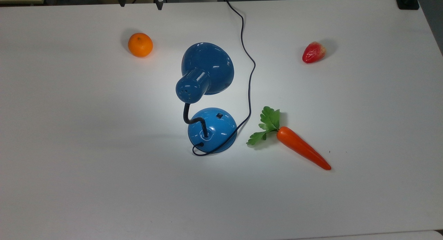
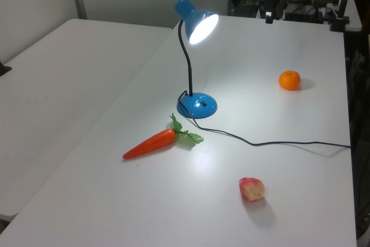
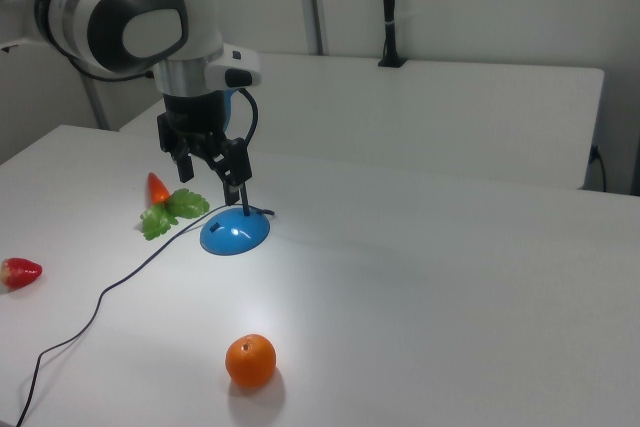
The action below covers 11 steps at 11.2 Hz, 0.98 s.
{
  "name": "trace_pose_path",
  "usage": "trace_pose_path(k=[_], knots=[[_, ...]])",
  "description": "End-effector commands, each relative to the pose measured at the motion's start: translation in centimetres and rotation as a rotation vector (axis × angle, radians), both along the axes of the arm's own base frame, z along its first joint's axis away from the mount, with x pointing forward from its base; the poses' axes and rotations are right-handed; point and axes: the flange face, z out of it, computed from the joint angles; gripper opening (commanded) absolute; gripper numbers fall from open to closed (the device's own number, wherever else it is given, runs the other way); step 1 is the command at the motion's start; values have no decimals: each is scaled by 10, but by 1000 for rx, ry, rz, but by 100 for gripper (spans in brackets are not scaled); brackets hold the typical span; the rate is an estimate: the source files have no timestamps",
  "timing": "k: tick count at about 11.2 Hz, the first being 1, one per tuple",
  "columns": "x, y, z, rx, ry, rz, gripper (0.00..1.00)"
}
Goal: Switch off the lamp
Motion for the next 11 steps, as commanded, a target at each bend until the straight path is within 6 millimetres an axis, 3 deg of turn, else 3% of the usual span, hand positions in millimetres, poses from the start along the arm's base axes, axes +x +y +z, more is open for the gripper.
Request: trace_pose_path(k=[1, 10, 11], knots=[[-7, -1, 8, -13, 19, -7, 100], [-12, -6, 11, -10, 28, -17, 100], [-15, -6, 14, -10, 22, -17, 86]])
